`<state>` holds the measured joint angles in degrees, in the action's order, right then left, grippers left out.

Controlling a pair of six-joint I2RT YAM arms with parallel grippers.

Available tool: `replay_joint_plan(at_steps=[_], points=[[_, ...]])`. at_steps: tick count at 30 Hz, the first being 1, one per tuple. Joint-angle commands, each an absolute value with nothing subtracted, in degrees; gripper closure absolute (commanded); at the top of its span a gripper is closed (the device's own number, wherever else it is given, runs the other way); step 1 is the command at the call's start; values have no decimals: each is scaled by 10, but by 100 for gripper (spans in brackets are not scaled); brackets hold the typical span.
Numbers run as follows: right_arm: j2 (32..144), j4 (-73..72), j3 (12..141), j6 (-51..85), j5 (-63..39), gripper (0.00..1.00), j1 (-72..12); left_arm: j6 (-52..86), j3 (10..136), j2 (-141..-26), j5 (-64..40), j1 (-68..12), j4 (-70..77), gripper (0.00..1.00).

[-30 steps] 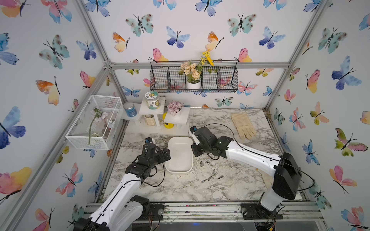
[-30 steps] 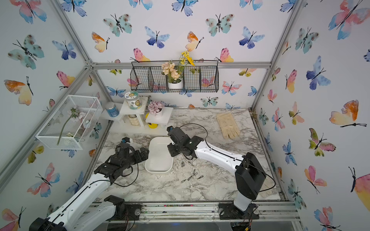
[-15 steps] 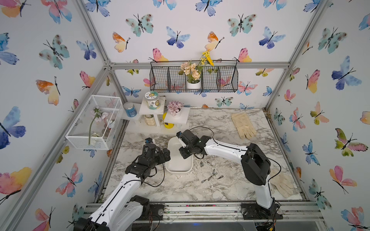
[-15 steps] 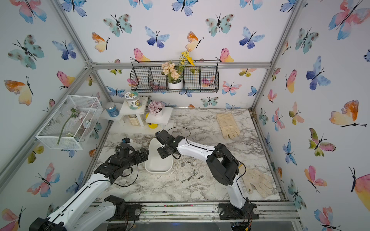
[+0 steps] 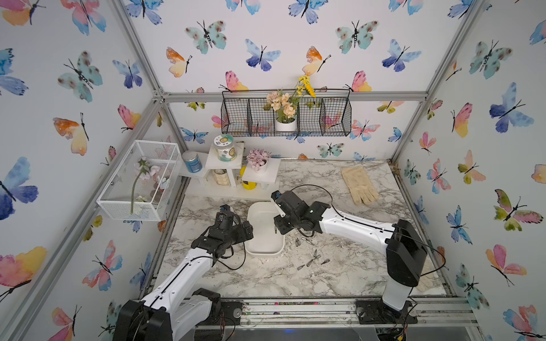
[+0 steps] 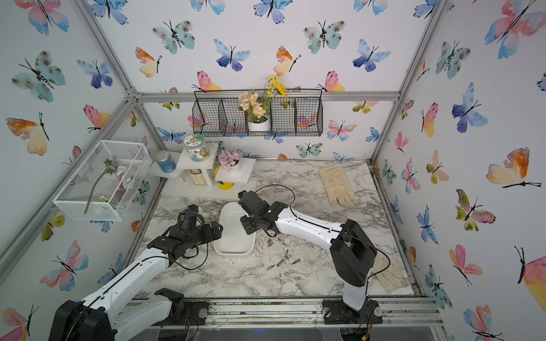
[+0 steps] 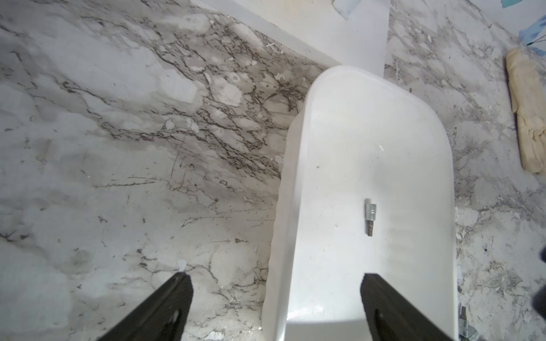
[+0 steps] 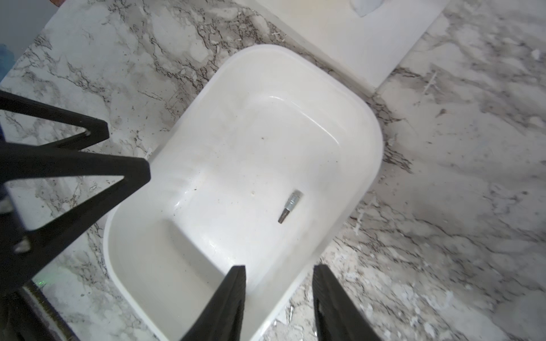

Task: Put the bit on the desktop into the storage box
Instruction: Pick up the screwdriver bit from the center of the board.

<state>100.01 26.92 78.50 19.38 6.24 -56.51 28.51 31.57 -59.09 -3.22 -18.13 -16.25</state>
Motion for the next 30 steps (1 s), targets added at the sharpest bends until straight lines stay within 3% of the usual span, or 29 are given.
replay_joint_plan(at_steps=[1,10,19,30], points=[[951,288,729,221,111,57,-566,280,307,-599,-71,-182,-138,8],[899,296,621,261,98,62,-566,293,297,-616,-94,-191,-106,8],[959,278,615,271,86,67,-559,294,295,-612,-98,-191,-109,1],[1000,231,603,267,60,73,-537,294,295,-598,-82,-192,-118,1]])
